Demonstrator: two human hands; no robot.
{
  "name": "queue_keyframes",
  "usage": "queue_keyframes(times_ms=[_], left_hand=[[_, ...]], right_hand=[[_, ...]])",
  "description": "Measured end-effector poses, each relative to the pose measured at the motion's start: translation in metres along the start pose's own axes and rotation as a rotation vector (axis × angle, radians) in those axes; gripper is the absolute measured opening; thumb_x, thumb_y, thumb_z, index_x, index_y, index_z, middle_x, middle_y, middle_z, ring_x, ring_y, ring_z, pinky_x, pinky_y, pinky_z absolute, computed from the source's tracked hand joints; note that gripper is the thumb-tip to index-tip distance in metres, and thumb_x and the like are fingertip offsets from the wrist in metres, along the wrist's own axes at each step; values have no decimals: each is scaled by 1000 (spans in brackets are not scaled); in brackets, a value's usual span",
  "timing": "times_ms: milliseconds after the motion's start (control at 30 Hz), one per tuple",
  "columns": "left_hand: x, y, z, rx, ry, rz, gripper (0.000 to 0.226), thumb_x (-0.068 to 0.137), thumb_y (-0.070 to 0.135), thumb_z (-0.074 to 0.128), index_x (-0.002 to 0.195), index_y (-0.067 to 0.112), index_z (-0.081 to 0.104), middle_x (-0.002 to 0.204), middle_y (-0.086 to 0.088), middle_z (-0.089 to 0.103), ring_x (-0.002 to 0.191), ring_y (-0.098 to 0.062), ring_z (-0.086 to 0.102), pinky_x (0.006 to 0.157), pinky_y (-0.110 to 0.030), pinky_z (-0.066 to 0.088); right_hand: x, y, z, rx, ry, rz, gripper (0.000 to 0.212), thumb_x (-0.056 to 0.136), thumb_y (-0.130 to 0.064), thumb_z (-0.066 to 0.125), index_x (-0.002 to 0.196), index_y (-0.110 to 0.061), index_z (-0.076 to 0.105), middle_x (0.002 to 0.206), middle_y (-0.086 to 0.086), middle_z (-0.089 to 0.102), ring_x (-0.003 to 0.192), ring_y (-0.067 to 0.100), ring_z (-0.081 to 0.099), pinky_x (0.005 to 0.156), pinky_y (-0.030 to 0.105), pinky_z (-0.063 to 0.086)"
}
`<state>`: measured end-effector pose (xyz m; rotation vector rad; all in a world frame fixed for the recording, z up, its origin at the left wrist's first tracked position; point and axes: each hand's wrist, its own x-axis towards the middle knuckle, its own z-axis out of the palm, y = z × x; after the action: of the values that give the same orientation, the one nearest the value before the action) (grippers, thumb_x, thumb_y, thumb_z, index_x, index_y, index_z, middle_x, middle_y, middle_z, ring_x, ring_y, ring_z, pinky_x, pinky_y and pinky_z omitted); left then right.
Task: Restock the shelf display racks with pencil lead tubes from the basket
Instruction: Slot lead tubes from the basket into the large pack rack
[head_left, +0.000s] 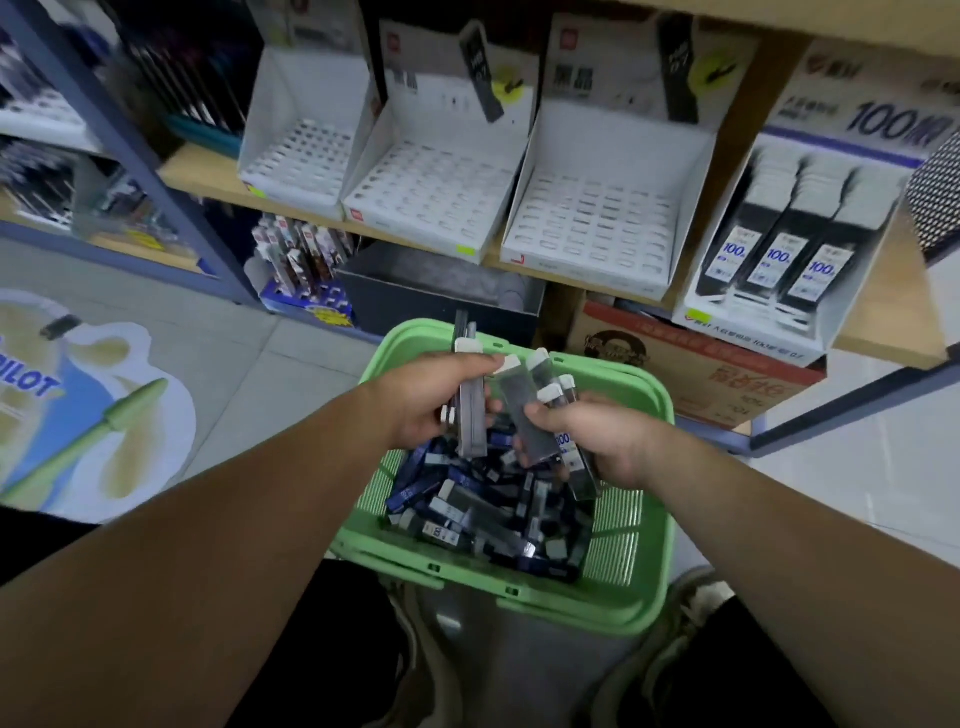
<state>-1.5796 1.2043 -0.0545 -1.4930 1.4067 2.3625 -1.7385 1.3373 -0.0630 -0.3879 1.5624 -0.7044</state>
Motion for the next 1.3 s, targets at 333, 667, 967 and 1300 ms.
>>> queue_keyframes(times_ms=[333, 667, 967, 1300], left_hand=[[-88, 64, 31, -37, 78, 219, 16, 96, 17, 72, 108, 6, 70, 69, -2, 60, 53, -14, 50, 51, -29, 47], [-115, 138, 86, 103, 140, 491, 28, 87, 18, 83, 107, 7, 68, 74, -5, 69, 56, -14, 57, 45, -28, 43], [-62, 169, 147, 248, -24, 479, 22, 89, 17, 80, 108, 10, 73, 84, -5, 73, 65, -11, 61, 50, -28, 44], [-26, 162, 186, 528, -51, 554, 26, 76, 15, 91, 83, 14, 66, 58, 8, 63, 49, -6, 56, 47, -20, 45]], right_hand=[[-105, -72, -21, 43, -6, -207, 10, 100, -18, 65, 106, -11, 68, 98, 8, 78, 78, 22, 72, 53, 25, 41], [-135, -108, -62, -4, 41, -268, 43, 73, -32, 90, 108, -14, 73, 88, 10, 63, 83, 26, 49, 54, 28, 35], [-142, -114, -129, 151, 222, -550, 34, 86, -13, 81, 116, 1, 70, 91, 14, 74, 62, 17, 59, 43, 25, 32], [-127, -106, -159, 565, 586, -532, 22, 88, -10, 75, 105, 4, 71, 77, 18, 72, 59, 20, 62, 41, 26, 34]])
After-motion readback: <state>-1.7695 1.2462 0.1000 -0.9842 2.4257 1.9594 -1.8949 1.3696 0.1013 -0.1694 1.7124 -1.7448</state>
